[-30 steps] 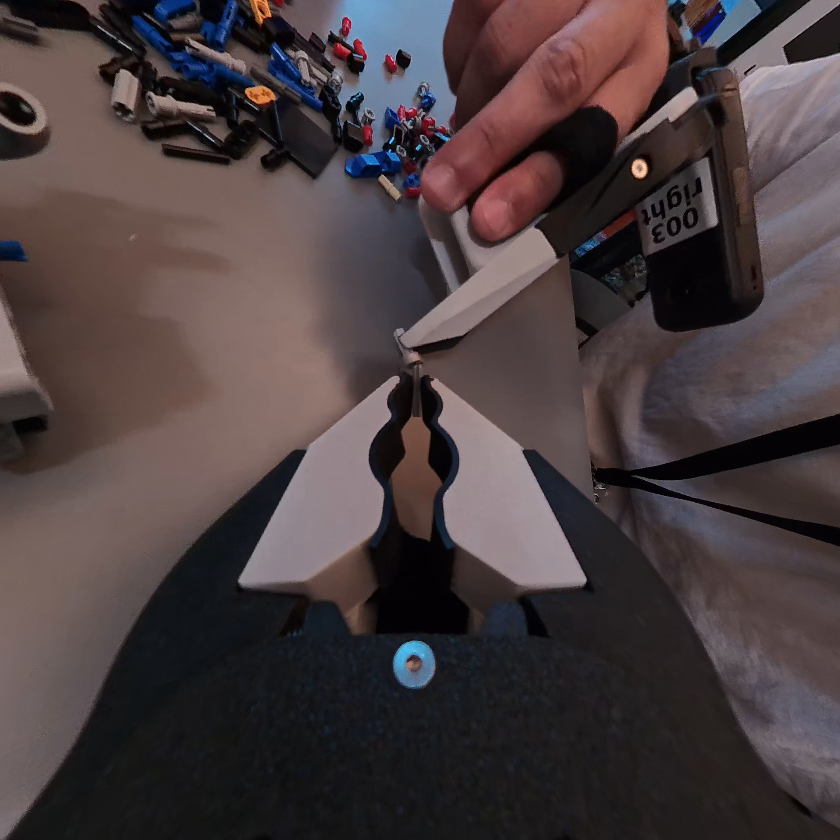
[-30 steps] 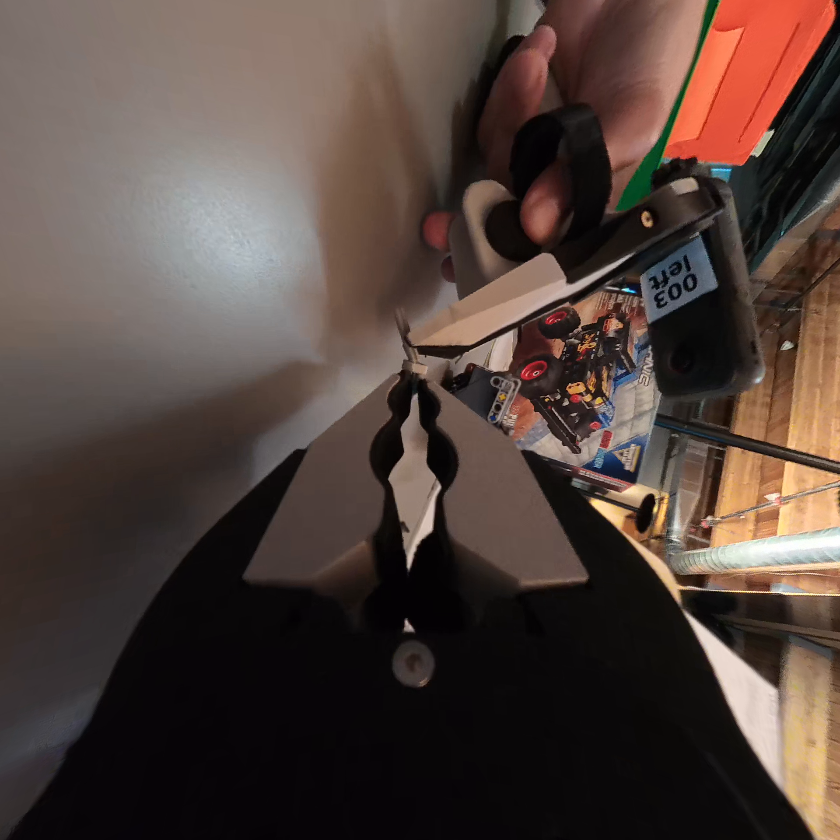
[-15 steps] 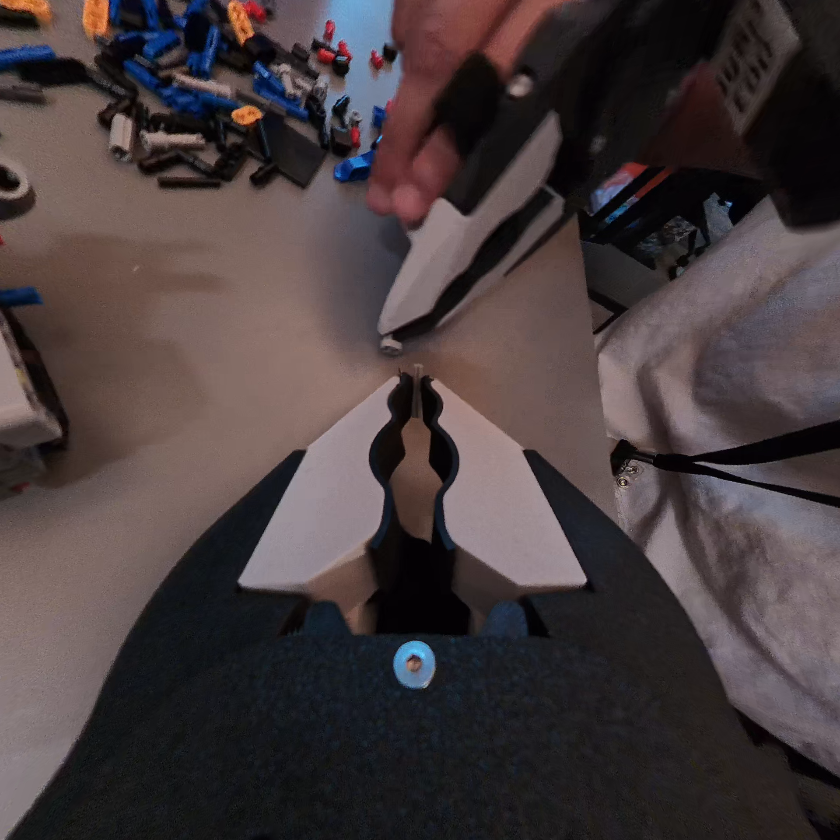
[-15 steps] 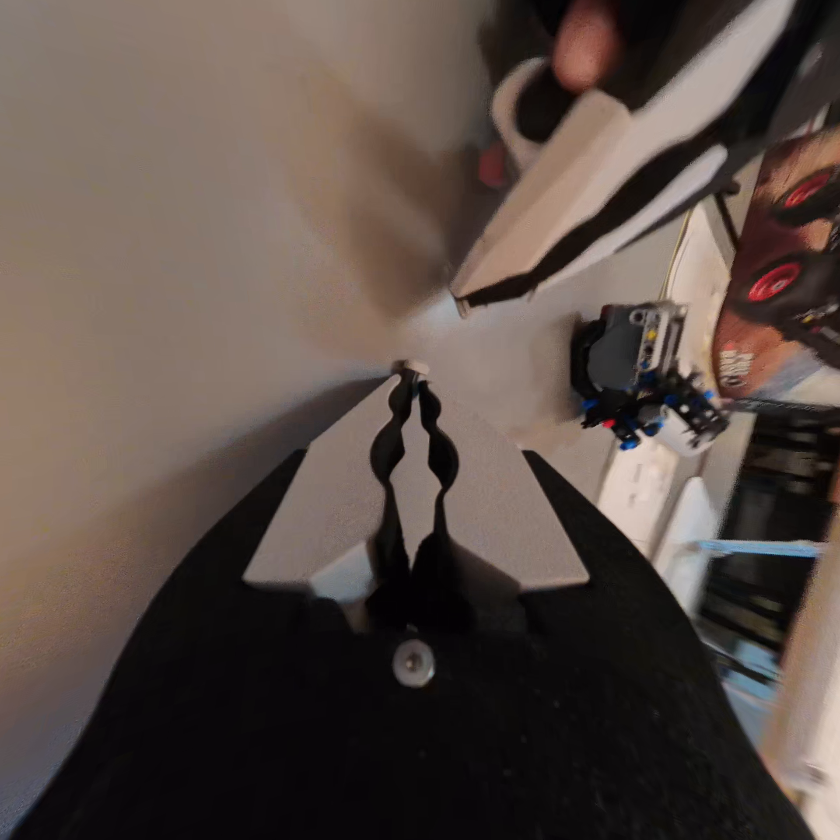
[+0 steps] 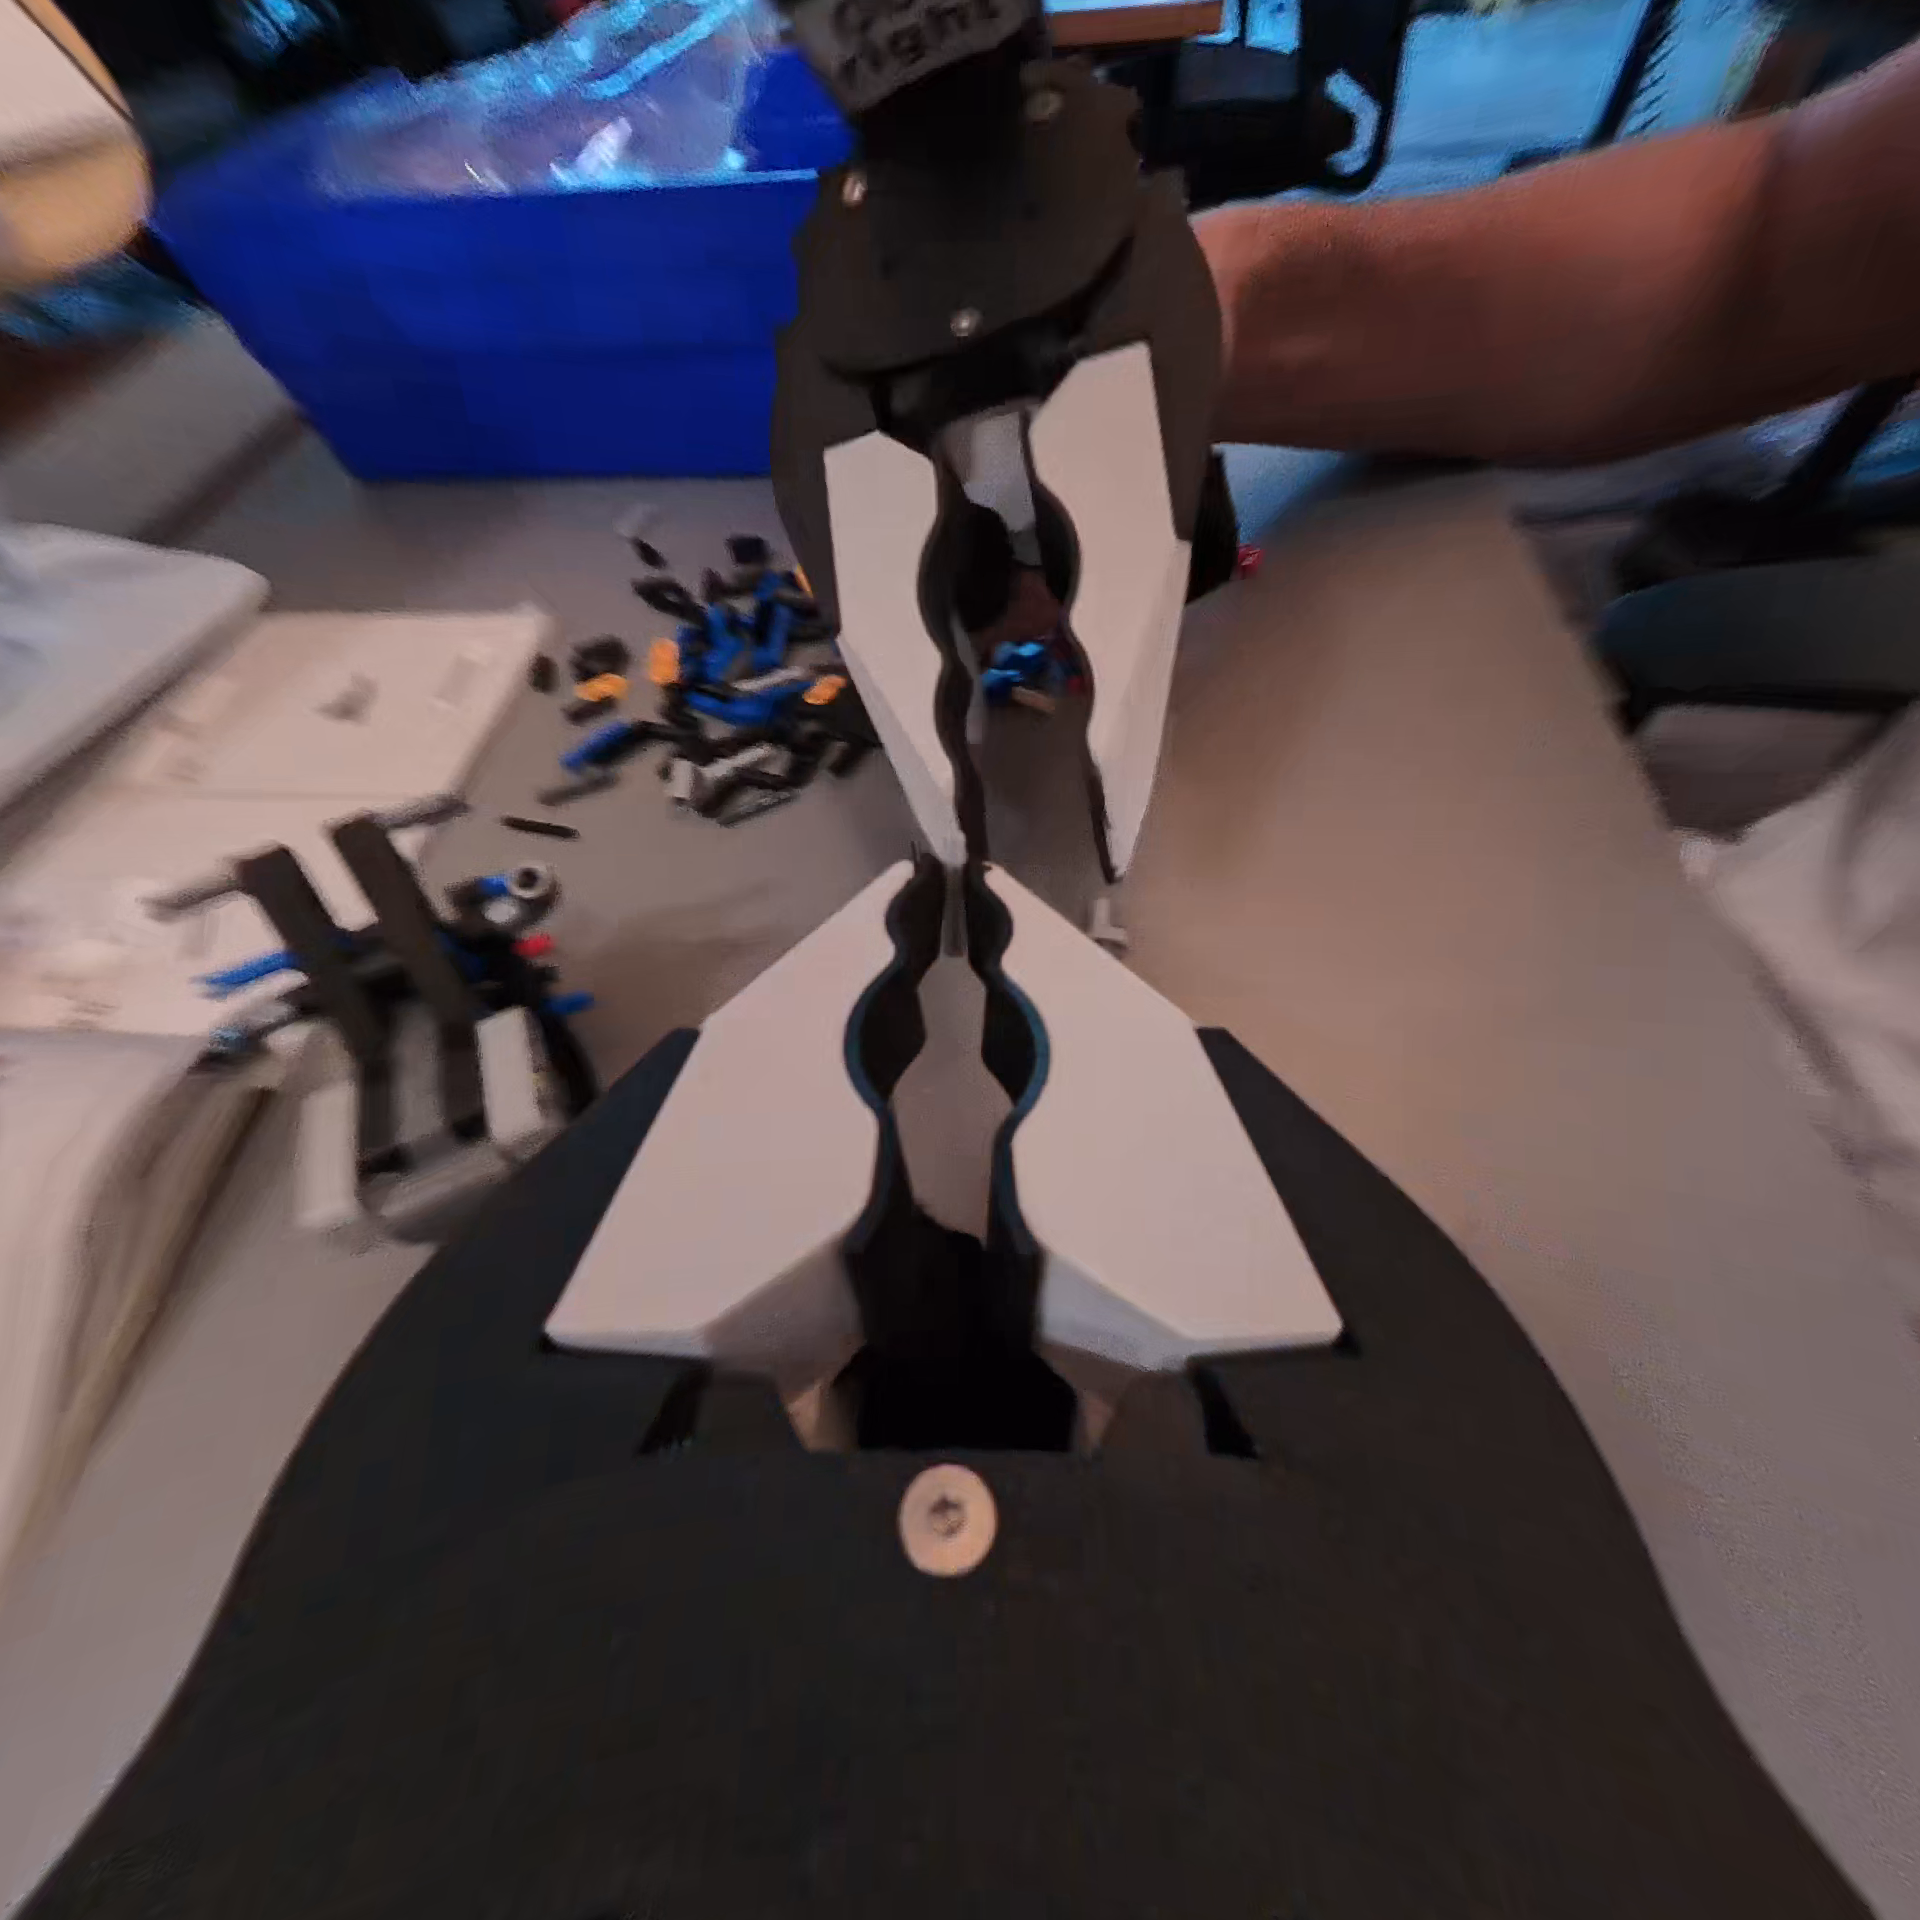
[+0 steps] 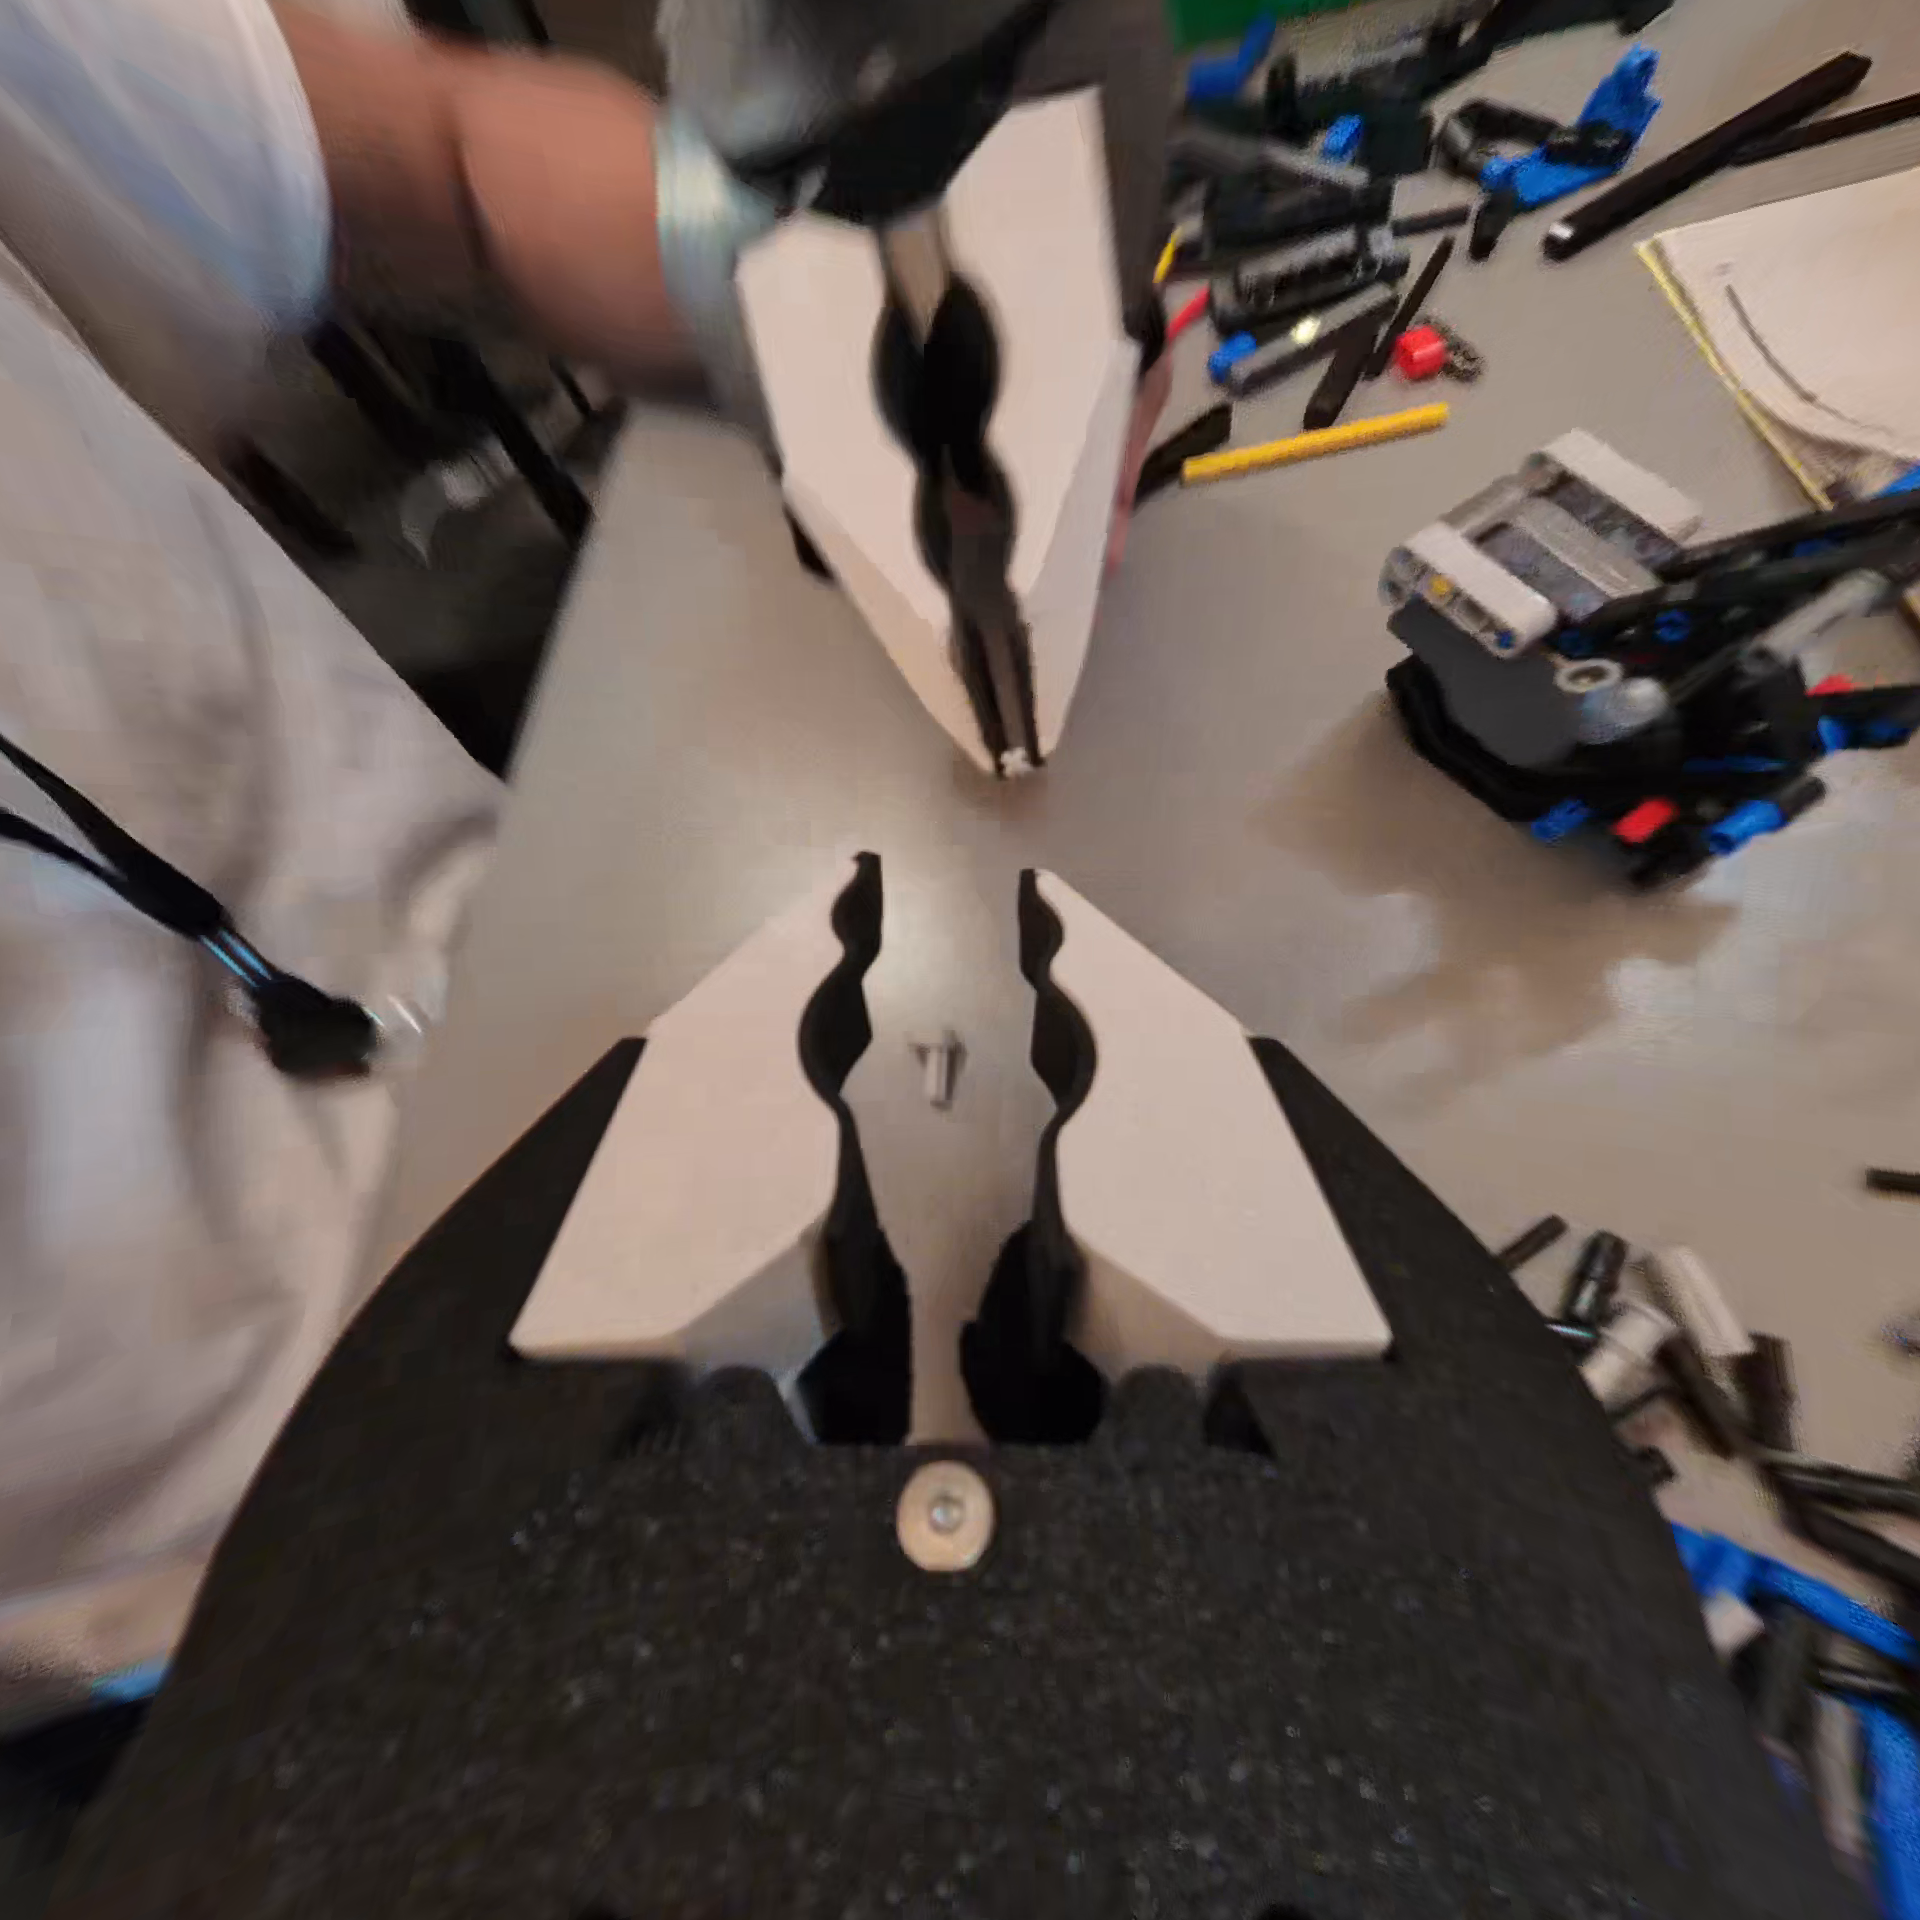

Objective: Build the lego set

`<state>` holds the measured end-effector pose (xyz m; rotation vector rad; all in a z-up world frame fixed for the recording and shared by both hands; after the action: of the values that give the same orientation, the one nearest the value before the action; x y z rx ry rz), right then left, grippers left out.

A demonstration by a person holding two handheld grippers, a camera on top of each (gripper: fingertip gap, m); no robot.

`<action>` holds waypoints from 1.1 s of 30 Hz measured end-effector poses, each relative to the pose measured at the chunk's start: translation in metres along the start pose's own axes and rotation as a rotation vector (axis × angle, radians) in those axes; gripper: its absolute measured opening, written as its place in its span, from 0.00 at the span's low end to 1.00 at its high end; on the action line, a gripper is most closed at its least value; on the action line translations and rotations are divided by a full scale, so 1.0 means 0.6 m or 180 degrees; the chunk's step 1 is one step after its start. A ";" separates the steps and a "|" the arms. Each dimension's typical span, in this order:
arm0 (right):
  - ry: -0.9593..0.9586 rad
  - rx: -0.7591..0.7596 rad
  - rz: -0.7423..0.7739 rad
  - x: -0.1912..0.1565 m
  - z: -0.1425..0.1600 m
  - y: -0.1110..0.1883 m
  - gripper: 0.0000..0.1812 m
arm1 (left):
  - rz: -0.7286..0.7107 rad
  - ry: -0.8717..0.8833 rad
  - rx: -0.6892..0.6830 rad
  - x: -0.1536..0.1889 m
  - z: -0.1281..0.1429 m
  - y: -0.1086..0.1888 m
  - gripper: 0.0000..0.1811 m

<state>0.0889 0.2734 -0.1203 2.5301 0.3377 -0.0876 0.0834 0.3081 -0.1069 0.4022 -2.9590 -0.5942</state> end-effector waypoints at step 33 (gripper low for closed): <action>-0.1605 0.0951 -0.1280 -0.008 -0.070 0.040 0.01 | -0.1006 -0.1356 0.0266 0.024 -0.062 0.017 0.04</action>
<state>0.0898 0.2765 -0.0718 2.5698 0.6554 -0.9736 0.0725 0.2999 -0.0683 0.8627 -3.3601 -0.6591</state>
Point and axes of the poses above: each gripper's, where its closed fingertips meet, y back along the fingers, z out of its underside, x = y × z across the jaws, the point moved 2 cm from there along y, back along the fingers, and after that the axes turned 14 degrees about z, right-handed, at the moved point
